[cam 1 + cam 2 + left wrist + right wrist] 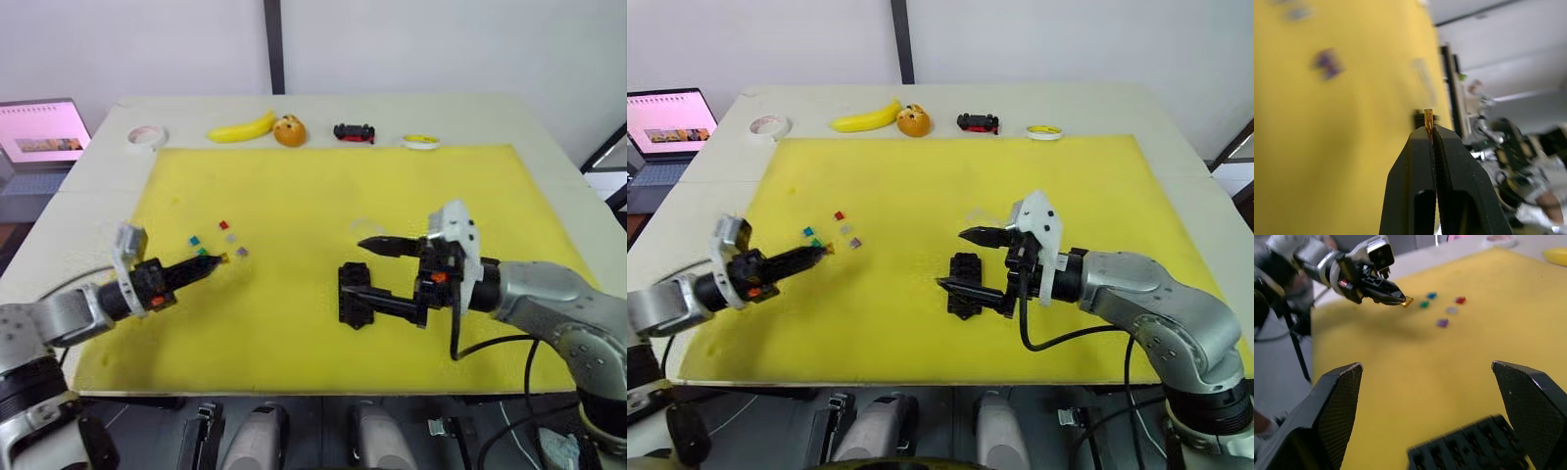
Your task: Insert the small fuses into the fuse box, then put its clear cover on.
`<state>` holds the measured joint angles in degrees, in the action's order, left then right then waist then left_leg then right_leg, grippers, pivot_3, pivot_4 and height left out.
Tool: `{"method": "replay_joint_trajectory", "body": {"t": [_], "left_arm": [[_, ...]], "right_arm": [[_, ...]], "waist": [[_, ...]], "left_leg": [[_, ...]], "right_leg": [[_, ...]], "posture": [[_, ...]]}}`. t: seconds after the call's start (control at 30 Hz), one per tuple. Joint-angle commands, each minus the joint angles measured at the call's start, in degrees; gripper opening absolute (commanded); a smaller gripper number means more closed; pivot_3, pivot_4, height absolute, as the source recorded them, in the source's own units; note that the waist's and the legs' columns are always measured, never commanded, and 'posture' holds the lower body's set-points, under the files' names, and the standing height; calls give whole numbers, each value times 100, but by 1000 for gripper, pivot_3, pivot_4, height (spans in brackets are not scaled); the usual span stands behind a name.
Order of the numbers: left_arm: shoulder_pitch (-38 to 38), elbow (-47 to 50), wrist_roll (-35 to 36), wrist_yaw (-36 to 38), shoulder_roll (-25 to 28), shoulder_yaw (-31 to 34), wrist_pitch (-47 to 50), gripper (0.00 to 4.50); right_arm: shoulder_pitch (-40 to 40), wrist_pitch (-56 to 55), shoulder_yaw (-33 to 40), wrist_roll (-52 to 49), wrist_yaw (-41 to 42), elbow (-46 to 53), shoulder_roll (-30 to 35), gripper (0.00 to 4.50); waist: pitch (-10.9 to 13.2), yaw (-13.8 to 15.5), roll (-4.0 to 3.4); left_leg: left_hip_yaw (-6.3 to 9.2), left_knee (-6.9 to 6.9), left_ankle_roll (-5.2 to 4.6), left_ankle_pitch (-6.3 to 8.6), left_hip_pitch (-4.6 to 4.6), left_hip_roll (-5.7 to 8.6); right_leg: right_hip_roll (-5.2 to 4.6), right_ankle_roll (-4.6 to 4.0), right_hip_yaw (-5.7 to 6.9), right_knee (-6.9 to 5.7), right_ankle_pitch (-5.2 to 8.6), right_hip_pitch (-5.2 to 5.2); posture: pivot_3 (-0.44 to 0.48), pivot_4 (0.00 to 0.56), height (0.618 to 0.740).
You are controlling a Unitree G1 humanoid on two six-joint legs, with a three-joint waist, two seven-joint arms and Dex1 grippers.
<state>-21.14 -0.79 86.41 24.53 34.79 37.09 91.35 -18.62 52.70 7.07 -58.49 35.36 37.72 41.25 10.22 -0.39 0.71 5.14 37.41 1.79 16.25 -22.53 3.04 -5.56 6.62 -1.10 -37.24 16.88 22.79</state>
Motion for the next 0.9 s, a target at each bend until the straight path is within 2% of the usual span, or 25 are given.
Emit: {"method": "replay_joint_trajectory", "body": {"t": [0.03, 0.23, 0.37, 0.6, 0.63, 0.7, 0.9], "left_arm": [[-172, 620, 1076, -304, 19, -457, -540, 31], [-573, 901, 1689, -786, -190, -1409, -1537, 31], [-896, 829, 1628, -841, -544, -1955, -1996, 31], [-1054, 800, 1527, -984, -939, -2377, -2621, 31], [-1037, 817, 1542, -997, -955, -2410, -2664, 31], [-1010, 823, 1571, -1013, -952, -2453, -2741, 0], [-1023, 924, 1741, -1318, -1047, -2567, -3019, 0]], "right_arm": [[-222, 140, 153, -745, -445, 48, -214, 4500], [-594, 193, 78, -1857, -1770, -266, -886, 4500], [-690, 54, 40, -2563, -2606, -399, -1206, 4500], [-827, -414, -93, -3237, -3759, -501, -1639, 4500], [-840, -465, -104, -3307, -3872, -514, -1666, 4500], [-846, -495, -141, -3361, -3985, -517, -1639, 3950], [-833, -550, -231, -3457, -4112, -520, -1529, 3950]], "waist": [[0, 2, -1], [0, -36, 0], [0, -29, 0], [1, -54, 1], [1, -50, 1], [1, -45, 1], [1, -42, 1]], "left_leg": [[-1, -1, -1, 0, 1, 2], [-6, -18, 4, -6, 1, 2], [-8, -24, 11, -15, 1, 1], [-18, -23, 1, -19, -1, 2], [-19, -23, 0, -20, -1, 2], [-19, -23, -3, -20, -1, 2], [-21, -23, -11, -18, -1, 3]], "right_leg": [[-2, 0, -1, 0, 0, -1], [3, 0, -7, 2, 0, 13], [6, -1, -7, 1, 0, 16], [12, 0, -12, -1, 0, 20], [13, 0, -12, -4, 0, 22], [20, 0, -11, -6, 0, 22], [26, 0, -11, -6, 0, 22]], "posture": [[0, 150, 740], [0, 150, 740], [0, 150, 740], [0, 150, 740], [0, 150, 740], [0, 150, 740], [0, 150, 740]]}}
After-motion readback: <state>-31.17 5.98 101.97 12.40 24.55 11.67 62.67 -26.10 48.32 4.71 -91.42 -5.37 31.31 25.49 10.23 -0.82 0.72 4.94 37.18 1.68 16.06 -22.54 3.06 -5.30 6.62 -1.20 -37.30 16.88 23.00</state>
